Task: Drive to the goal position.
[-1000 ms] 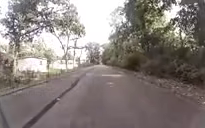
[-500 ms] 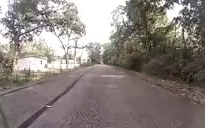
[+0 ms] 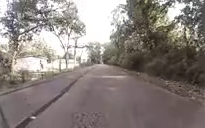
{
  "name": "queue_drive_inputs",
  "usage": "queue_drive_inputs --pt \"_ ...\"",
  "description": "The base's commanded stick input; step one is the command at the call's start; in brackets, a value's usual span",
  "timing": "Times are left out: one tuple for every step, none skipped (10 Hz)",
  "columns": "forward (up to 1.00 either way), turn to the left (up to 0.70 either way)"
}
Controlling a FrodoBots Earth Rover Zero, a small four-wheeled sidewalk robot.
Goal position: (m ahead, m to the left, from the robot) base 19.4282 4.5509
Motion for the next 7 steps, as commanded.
queue_drive_inputs --pt "0.7 0.0" --pt "0.7 0.0" --pt "0.7 0.0" --pt "0.7 0.0" --pt "0.7 0.0" --pt "0.7 0.0" --pt "0.7 0.0"
